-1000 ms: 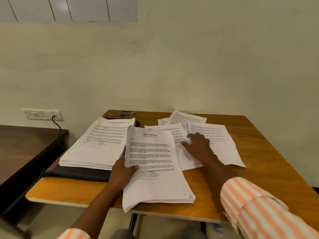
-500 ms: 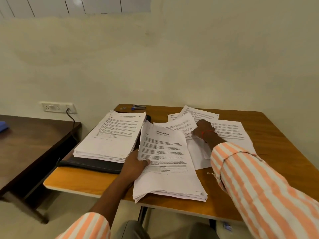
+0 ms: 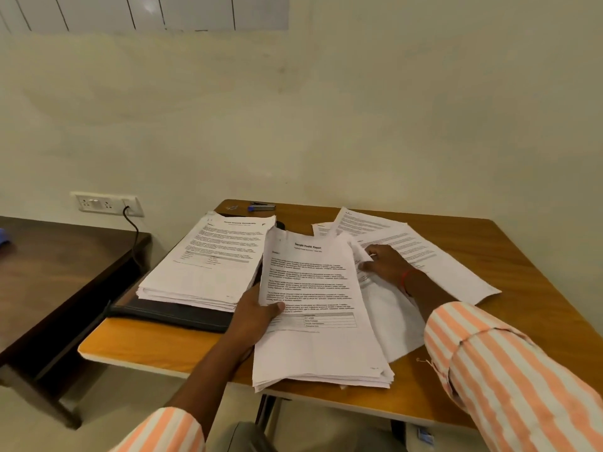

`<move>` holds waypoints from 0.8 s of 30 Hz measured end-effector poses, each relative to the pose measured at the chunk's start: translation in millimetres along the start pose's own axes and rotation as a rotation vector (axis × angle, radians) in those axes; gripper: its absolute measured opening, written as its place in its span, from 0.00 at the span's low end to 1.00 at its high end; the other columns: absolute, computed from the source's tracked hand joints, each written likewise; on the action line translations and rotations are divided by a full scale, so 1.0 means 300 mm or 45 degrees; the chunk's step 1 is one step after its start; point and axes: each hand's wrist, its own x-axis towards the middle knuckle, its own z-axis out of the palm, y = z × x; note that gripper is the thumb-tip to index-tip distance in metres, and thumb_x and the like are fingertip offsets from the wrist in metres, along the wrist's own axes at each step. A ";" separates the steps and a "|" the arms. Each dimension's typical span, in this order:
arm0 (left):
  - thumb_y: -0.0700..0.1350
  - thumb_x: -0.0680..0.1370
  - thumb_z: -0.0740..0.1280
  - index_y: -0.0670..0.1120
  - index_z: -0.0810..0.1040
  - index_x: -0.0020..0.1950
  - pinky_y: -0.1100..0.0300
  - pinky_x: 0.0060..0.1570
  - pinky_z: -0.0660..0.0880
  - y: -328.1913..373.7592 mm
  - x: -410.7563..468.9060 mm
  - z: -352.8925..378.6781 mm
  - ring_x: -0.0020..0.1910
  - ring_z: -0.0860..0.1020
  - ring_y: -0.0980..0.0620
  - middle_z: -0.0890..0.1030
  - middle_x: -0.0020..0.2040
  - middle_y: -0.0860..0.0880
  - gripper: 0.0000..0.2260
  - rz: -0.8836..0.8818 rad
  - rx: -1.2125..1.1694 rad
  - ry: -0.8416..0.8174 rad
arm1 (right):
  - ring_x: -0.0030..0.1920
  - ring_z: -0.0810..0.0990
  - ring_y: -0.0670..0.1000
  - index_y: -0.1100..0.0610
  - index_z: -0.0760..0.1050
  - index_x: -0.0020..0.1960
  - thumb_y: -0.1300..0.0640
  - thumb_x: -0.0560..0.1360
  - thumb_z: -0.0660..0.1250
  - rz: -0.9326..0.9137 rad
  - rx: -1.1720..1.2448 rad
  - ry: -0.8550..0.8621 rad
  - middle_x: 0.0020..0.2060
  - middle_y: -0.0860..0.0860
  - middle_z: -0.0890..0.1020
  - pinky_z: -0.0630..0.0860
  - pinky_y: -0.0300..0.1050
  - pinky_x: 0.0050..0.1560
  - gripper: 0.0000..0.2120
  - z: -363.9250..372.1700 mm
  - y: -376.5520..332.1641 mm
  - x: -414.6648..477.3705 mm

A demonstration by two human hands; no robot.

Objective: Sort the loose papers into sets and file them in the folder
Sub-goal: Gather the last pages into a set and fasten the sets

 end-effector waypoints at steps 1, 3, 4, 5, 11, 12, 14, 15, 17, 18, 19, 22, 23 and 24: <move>0.36 0.79 0.70 0.54 0.75 0.59 0.63 0.52 0.78 0.004 0.003 0.007 0.52 0.79 0.60 0.81 0.54 0.57 0.16 -0.003 0.019 0.017 | 0.50 0.78 0.55 0.58 0.79 0.48 0.54 0.76 0.71 0.019 -0.049 -0.033 0.46 0.52 0.81 0.70 0.45 0.45 0.07 -0.004 -0.009 0.001; 0.36 0.79 0.70 0.50 0.75 0.64 0.61 0.54 0.78 0.019 0.018 0.026 0.51 0.79 0.59 0.81 0.55 0.55 0.16 0.005 0.063 0.014 | 0.49 0.79 0.56 0.60 0.80 0.49 0.44 0.81 0.63 0.065 -0.208 -0.055 0.47 0.55 0.82 0.71 0.47 0.49 0.19 -0.016 -0.025 0.003; 0.37 0.79 0.70 0.48 0.74 0.66 0.64 0.52 0.77 0.031 0.025 0.039 0.52 0.79 0.57 0.80 0.56 0.54 0.17 0.015 0.094 -0.007 | 0.47 0.79 0.57 0.60 0.79 0.46 0.41 0.82 0.58 0.086 -0.308 -0.036 0.46 0.57 0.82 0.73 0.49 0.50 0.23 -0.022 -0.030 0.007; 0.37 0.79 0.70 0.47 0.73 0.68 0.67 0.50 0.76 0.043 0.035 0.054 0.54 0.79 0.55 0.80 0.58 0.53 0.19 0.031 0.128 -0.030 | 0.46 0.79 0.57 0.58 0.77 0.43 0.40 0.83 0.54 0.108 -0.411 0.009 0.44 0.58 0.82 0.74 0.50 0.51 0.25 -0.026 -0.031 0.014; 0.37 0.79 0.70 0.54 0.71 0.60 0.56 0.57 0.79 0.058 0.065 0.116 0.57 0.80 0.50 0.79 0.55 0.54 0.16 -0.015 0.207 0.008 | 0.55 0.81 0.61 0.55 0.80 0.56 0.45 0.81 0.58 0.134 -0.779 0.345 0.54 0.57 0.82 0.76 0.52 0.54 0.17 -0.030 -0.062 0.078; 0.37 0.79 0.70 0.54 0.70 0.60 0.59 0.54 0.79 0.052 0.073 0.114 0.55 0.79 0.52 0.79 0.54 0.55 0.16 -0.036 0.206 0.015 | 0.56 0.81 0.61 0.54 0.79 0.58 0.47 0.80 0.61 0.126 -0.775 0.334 0.55 0.56 0.82 0.76 0.52 0.55 0.15 -0.023 -0.068 0.108; 0.38 0.79 0.70 0.53 0.70 0.60 0.67 0.47 0.76 0.053 0.077 0.109 0.51 0.78 0.56 0.77 0.51 0.58 0.16 -0.068 0.204 0.007 | 0.57 0.80 0.59 0.52 0.80 0.56 0.52 0.77 0.64 0.114 -0.688 0.256 0.56 0.54 0.82 0.78 0.51 0.57 0.11 -0.014 -0.087 0.164; 0.38 0.79 0.70 0.52 0.71 0.60 0.68 0.46 0.75 0.050 0.086 0.104 0.51 0.77 0.55 0.77 0.51 0.58 0.15 -0.087 0.205 -0.006 | 0.58 0.79 0.58 0.52 0.80 0.53 0.54 0.76 0.65 0.105 -0.626 0.200 0.57 0.53 0.82 0.77 0.51 0.58 0.09 0.001 -0.096 0.203; 0.39 0.79 0.70 0.50 0.74 0.64 0.64 0.52 0.75 0.053 0.098 0.100 0.55 0.78 0.53 0.79 0.55 0.55 0.15 -0.118 0.231 -0.026 | 0.60 0.77 0.55 0.49 0.80 0.51 0.57 0.76 0.65 0.067 -0.537 0.084 0.59 0.52 0.82 0.75 0.48 0.60 0.07 0.027 -0.115 0.270; 0.39 0.79 0.70 0.49 0.75 0.66 0.62 0.54 0.75 0.053 0.104 0.099 0.55 0.78 0.53 0.79 0.57 0.54 0.16 -0.125 0.244 -0.030 | 0.62 0.76 0.55 0.49 0.81 0.54 0.58 0.77 0.65 0.036 -0.521 0.038 0.62 0.52 0.80 0.74 0.48 0.62 0.09 0.044 -0.124 0.308; 0.39 0.79 0.70 0.48 0.75 0.66 0.62 0.54 0.74 0.055 0.107 0.100 0.55 0.77 0.53 0.79 0.59 0.53 0.16 -0.131 0.244 -0.028 | 0.65 0.75 0.55 0.50 0.80 0.58 0.59 0.77 0.64 0.021 -0.527 -0.012 0.64 0.53 0.79 0.72 0.48 0.65 0.12 0.061 -0.134 0.344; 0.39 0.78 0.70 0.47 0.76 0.66 0.66 0.51 0.74 0.045 0.119 0.099 0.51 0.77 0.56 0.80 0.56 0.54 0.16 -0.151 0.234 -0.010 | 0.69 0.72 0.58 0.48 0.77 0.66 0.56 0.78 0.62 0.029 -0.580 -0.093 0.69 0.54 0.75 0.68 0.53 0.71 0.17 0.107 -0.146 0.447; 0.39 0.79 0.70 0.48 0.76 0.64 0.71 0.47 0.73 0.041 0.122 0.099 0.48 0.78 0.59 0.79 0.53 0.57 0.15 -0.147 0.238 -0.007 | 0.69 0.72 0.58 0.48 0.76 0.67 0.55 0.78 0.61 0.037 -0.606 -0.090 0.69 0.56 0.74 0.69 0.54 0.71 0.18 0.117 -0.144 0.474; 0.39 0.79 0.70 0.50 0.75 0.62 0.75 0.42 0.73 0.042 0.119 0.100 0.45 0.77 0.62 0.77 0.50 0.61 0.14 -0.135 0.246 -0.008 | 0.69 0.72 0.59 0.49 0.74 0.68 0.54 0.78 0.60 0.037 -0.629 -0.073 0.68 0.57 0.74 0.70 0.55 0.70 0.19 0.122 -0.139 0.497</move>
